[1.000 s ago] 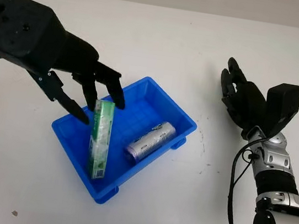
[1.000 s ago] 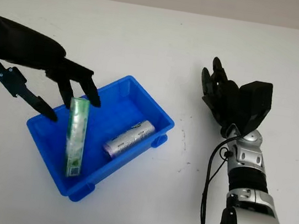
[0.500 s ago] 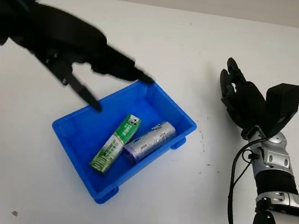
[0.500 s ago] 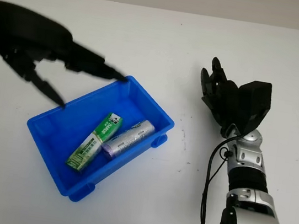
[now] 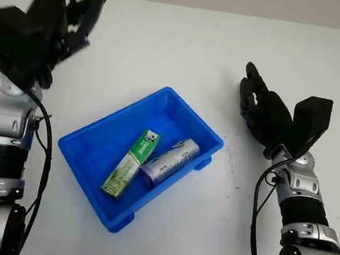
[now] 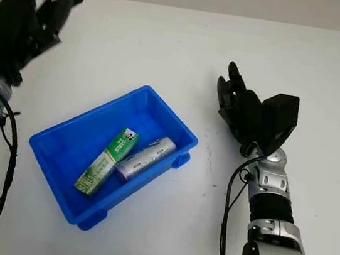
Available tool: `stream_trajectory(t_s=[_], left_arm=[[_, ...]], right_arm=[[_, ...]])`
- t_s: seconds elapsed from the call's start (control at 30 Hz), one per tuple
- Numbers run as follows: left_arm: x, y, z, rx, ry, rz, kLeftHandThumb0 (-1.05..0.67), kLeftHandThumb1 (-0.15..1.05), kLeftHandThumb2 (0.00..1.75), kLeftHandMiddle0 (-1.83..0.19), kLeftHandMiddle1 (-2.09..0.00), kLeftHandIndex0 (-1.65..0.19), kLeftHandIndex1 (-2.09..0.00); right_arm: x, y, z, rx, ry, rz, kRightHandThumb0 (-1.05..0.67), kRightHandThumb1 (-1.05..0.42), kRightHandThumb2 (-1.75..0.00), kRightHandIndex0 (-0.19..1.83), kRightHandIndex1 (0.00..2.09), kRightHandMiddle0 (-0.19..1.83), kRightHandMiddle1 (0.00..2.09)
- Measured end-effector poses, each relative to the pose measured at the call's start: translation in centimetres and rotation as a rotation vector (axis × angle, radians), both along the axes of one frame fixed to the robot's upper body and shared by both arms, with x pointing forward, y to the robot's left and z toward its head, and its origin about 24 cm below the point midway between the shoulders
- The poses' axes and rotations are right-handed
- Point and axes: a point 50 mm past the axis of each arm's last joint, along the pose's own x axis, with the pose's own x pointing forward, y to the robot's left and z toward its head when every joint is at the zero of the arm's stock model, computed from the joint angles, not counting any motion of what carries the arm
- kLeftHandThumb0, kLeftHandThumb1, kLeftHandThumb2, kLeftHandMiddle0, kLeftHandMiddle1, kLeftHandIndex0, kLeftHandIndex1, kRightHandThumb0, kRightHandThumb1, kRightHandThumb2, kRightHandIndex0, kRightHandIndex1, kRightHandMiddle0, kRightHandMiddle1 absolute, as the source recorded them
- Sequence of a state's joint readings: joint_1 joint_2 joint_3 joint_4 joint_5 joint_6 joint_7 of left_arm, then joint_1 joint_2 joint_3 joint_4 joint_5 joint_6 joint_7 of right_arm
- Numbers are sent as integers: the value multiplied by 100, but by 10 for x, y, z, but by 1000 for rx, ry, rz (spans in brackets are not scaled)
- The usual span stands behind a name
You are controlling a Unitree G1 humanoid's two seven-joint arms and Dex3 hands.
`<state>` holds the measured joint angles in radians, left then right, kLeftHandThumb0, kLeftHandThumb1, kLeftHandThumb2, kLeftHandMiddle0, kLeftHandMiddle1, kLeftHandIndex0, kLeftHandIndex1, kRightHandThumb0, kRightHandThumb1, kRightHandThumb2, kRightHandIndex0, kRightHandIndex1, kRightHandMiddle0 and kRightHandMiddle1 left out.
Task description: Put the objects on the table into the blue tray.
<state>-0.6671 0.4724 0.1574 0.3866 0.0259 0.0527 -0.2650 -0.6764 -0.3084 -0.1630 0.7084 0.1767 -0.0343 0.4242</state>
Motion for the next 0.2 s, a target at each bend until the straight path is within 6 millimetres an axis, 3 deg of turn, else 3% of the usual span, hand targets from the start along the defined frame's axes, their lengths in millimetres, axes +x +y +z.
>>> stream_trajectory(t_s=[0.2], left_arm=[[2,7,-28,-2,132,29,-73,105,72,19,0,19,0]], right_arm=[[0,-2,6,12,-30,-12,-77,-105,-60,-19,0,-19,0]])
